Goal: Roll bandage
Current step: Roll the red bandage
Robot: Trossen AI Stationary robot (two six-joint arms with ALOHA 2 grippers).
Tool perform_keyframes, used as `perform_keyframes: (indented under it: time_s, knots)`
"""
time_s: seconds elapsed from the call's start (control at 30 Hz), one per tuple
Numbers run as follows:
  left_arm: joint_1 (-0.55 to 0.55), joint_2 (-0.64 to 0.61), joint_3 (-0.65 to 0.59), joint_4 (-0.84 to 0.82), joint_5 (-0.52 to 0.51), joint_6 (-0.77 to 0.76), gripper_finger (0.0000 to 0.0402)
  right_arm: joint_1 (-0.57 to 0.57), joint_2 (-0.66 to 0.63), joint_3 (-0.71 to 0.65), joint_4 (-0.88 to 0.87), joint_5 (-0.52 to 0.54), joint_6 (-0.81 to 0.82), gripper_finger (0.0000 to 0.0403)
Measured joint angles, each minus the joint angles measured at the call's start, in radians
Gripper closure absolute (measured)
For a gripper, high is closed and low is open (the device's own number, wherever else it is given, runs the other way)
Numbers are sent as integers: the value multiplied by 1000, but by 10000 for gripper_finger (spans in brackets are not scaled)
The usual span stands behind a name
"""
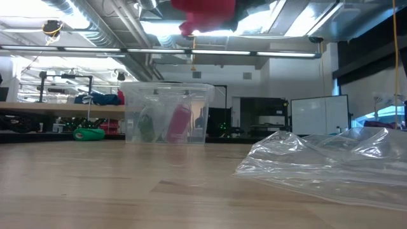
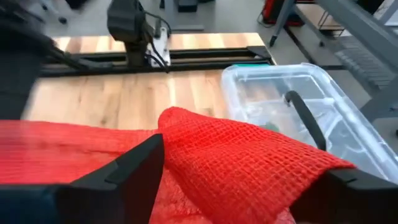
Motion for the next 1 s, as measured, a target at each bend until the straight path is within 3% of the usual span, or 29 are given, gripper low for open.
perform_keyframes:
  time_s: [0.2, 0.33, 0.47, 0.77, 1.0]
  knots:
    - [25, 28, -9, -88, 4, -207, 384, -1, 23, 0, 48, -38, 209, 119]
    - [29, 59, -50, -88, 4, -254, 384, -1, 81, 0, 19, -43, 337, 120]
    - [27, 83, -78, -104, 3, -279, 384, -1, 130, -1, -65, -128, 380, 121]
    - [27, 91, -79, -128, 4, -316, 384, -7, 134, -2, -56, -115, 367, 121]
    - [27, 82, -79, -150, 5, -301, 384, -15, 42, -2, -289, -132, 240, 121]
